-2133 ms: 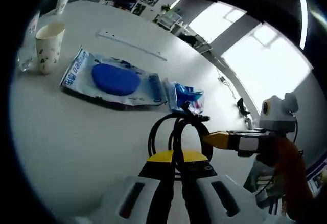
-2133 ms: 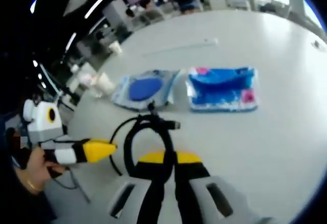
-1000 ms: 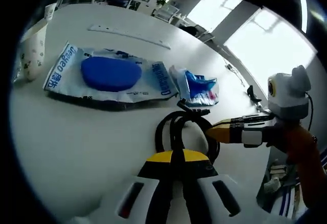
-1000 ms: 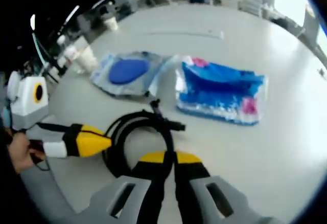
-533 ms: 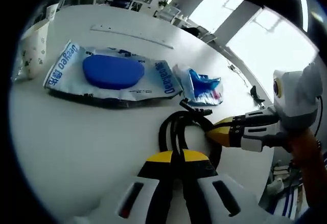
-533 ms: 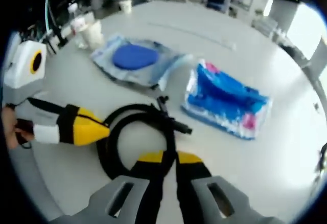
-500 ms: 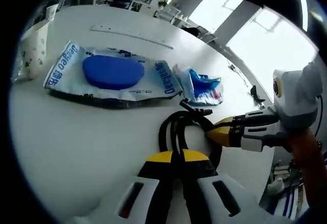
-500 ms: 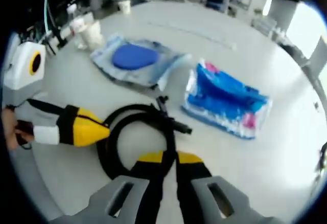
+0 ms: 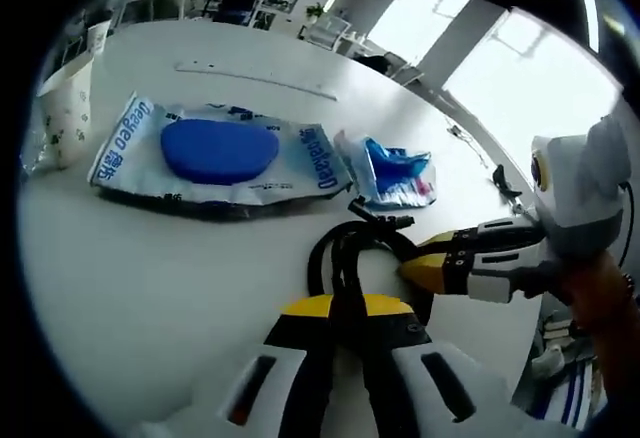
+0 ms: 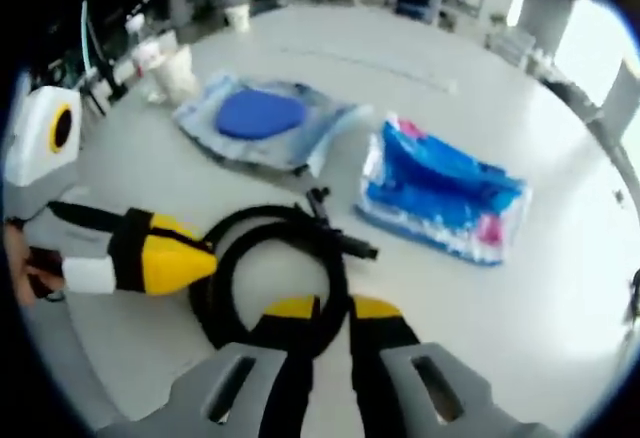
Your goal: Arrange the tabletop items into an orderly group along one side of the table until the central work area is clear of visible clutter.
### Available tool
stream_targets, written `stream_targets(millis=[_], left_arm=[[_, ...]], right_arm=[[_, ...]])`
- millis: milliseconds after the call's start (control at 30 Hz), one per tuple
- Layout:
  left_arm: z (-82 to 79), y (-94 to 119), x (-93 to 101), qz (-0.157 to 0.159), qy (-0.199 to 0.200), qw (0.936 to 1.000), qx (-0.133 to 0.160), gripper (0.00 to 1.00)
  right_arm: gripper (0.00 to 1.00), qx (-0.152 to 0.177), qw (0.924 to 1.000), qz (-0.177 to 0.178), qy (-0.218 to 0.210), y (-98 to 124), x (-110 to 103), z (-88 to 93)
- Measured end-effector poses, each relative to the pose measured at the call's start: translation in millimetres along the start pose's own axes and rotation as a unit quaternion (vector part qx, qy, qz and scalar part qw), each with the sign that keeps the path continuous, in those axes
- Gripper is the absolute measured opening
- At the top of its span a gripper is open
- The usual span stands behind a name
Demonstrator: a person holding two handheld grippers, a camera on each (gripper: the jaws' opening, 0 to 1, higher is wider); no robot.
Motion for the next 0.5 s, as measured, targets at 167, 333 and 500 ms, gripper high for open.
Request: stream_targets(millis=[167,333,500], left_arm=[[-11.0,7,0.5,0.006,-0.012,0.9995,0.027,0.25],[-19.8,15,-5.1,0.012,-0.017,0.9987,0.046,0.35],[-27.5,26,-14.5,0.006,-0.037,0.9968,0.071,0.47]], right_arm=[[0.19,0.038,0.9982,-0.024,-0.040,2,-4,-3.1],[0.23,0.083,0.9928,-0.035,-0.079,13,-5,-11.2],[0.41,0.098,0.9923,-0.022,-0.072,25,-8,-15.3]])
Point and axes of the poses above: the point that each gripper's makers call its tool centre point, and the gripper's own axes: y roughly backward along the fingers, x roughly to its right, z roughly out of its underside, the point moved 5 cm from there along y, roughly backward along the fingers, and after that the axes turned 11 degrees about -z, right-handed, at the moved point
